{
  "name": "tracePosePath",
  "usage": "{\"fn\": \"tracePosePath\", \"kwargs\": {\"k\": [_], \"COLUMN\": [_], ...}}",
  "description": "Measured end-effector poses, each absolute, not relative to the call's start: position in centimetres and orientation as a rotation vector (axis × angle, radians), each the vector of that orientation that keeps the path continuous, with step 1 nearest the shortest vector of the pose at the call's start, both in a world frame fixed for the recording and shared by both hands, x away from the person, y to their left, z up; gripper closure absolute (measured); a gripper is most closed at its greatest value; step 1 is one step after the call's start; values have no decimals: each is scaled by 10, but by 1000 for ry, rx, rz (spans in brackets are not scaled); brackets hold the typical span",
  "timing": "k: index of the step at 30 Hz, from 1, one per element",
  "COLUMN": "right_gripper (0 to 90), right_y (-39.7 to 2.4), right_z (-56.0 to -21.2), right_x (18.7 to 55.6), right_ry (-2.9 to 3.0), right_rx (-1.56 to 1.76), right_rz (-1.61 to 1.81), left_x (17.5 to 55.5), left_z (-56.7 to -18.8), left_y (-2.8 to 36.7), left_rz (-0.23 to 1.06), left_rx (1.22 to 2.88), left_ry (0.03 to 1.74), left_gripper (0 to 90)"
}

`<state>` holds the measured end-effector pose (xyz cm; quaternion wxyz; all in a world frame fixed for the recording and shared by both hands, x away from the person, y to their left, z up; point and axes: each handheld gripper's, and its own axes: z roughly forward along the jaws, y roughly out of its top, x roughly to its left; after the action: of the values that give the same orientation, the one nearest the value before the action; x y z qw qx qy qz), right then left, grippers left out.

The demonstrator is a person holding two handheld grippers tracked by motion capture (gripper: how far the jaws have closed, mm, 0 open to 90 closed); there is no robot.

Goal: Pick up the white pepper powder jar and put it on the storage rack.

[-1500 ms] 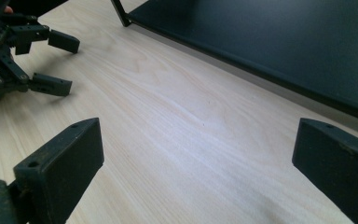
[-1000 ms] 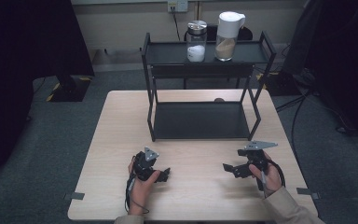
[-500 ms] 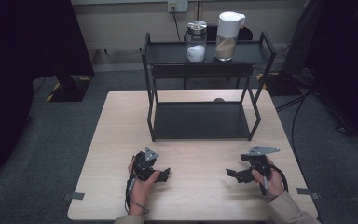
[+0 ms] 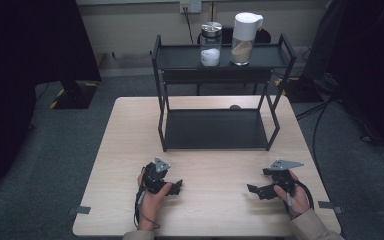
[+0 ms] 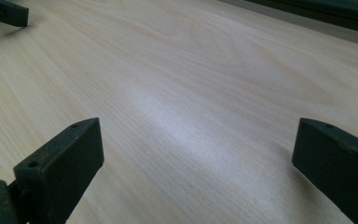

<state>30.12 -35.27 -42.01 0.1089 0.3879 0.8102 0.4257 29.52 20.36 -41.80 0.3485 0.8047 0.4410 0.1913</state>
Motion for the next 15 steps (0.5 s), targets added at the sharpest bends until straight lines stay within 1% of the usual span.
{"fn": "tracePosePath", "kwargs": {"k": [7, 15], "right_gripper": [10, 9], "right_y": [-356, -350], "right_z": [-421, -415], "right_x": [299, 296], "right_ry": [2386, 2422], "right_rx": [1139, 1057], "right_rz": [1225, 1099], "left_x": [295, 295], "left_z": [-418, -418], "left_y": [204, 204], "left_rz": [496, 496], "left_rx": [2086, 2086], "left_ry": [1143, 1143], "left_gripper": [0, 0]}}
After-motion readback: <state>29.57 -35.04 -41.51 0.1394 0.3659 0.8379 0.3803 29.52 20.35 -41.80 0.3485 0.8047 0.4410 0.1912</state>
